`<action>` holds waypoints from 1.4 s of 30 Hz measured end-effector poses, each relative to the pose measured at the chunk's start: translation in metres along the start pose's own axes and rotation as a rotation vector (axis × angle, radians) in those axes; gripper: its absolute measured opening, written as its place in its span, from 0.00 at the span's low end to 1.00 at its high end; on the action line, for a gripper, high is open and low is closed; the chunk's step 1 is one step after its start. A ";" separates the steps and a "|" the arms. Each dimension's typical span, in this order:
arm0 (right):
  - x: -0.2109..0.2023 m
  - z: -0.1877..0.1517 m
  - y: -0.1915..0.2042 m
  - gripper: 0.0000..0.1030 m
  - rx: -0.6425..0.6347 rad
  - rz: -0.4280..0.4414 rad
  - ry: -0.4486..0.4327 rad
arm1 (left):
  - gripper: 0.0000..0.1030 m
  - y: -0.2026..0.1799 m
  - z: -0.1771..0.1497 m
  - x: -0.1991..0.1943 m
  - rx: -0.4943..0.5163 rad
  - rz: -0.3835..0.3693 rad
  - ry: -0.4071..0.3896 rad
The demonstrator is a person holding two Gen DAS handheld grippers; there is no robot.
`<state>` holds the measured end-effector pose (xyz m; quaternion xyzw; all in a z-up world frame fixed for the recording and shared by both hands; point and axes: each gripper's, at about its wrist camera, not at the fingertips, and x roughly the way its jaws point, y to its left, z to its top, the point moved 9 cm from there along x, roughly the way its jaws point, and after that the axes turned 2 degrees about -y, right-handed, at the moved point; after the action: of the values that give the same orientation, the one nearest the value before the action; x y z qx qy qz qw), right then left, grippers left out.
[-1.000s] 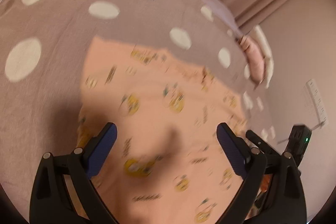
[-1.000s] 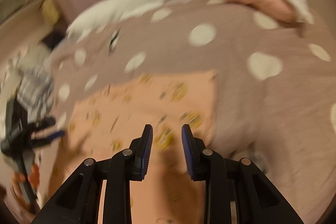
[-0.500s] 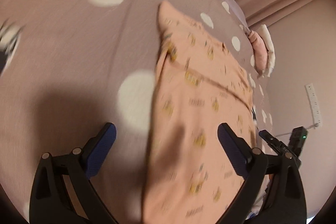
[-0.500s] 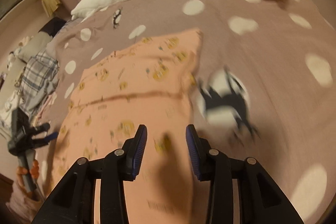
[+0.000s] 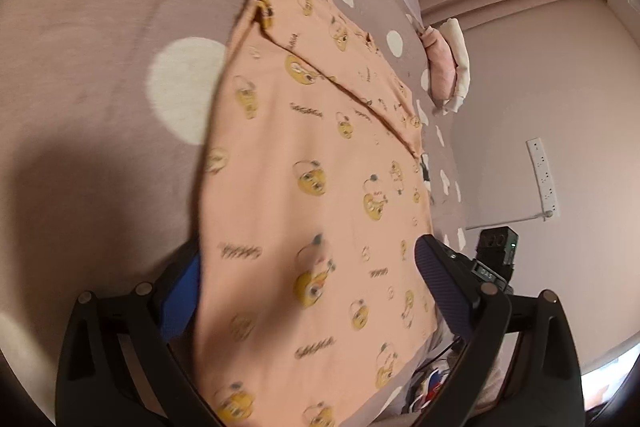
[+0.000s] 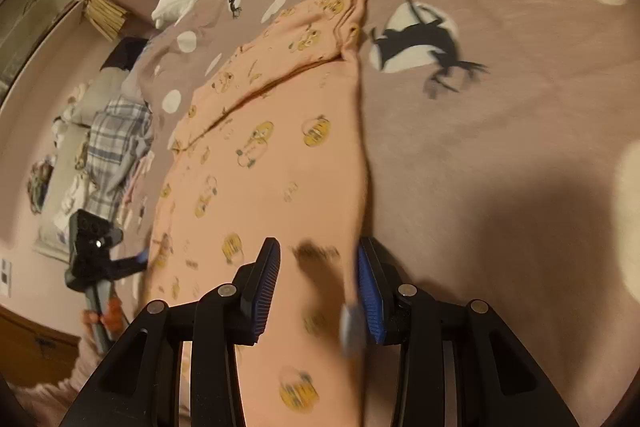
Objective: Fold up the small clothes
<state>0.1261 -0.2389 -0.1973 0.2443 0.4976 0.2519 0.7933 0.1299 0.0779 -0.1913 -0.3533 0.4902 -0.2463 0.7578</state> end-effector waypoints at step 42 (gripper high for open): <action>-0.015 -0.070 0.021 0.05 0.025 0.166 0.033 | 0.04 -0.001 -0.068 -0.022 -0.179 -0.166 0.086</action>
<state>0.0528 -0.2235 -0.2010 0.2903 0.4915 0.3145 0.7584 0.0587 0.0731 -0.1965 -0.4478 0.5113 -0.2785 0.6786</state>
